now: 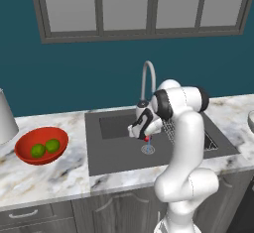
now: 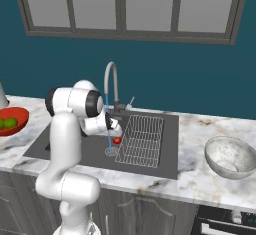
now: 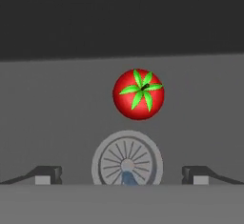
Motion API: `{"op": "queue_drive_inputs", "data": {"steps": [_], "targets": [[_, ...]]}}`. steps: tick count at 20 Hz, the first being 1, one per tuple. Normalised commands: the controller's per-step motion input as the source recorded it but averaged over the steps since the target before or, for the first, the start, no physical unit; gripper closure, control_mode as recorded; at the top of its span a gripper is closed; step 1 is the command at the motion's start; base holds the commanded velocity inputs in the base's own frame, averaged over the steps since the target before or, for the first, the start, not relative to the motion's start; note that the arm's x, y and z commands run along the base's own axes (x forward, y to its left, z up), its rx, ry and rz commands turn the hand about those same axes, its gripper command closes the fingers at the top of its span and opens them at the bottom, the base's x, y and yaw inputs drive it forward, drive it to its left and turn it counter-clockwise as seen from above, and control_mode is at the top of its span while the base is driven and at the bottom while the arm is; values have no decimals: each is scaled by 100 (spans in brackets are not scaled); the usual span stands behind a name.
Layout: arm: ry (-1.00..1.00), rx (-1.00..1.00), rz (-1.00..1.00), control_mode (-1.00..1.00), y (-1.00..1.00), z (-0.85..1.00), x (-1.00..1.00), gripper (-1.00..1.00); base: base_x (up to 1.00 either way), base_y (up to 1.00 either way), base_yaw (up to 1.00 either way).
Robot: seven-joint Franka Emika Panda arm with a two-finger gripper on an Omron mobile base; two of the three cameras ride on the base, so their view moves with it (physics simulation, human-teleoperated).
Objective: Pick the limes from the sink and place them in one bowl. Place the tomato in the other bowl. Then turn off the sink faucet.
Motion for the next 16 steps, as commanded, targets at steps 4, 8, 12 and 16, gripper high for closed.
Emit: {"op": "queue_drive_inputs", "data": {"steps": [4,8,12,16], "targets": [[0,0,0,-100,-18,-27,36,-100,0,0,0],[0,-1,0,-100,-15,-27,33,-100,0,0,0],[0,-1,0,-100,-12,-26,33,-100,0,0,0],[0,0,0,-100,-6,-21,35,-100,0,0,0]]}}
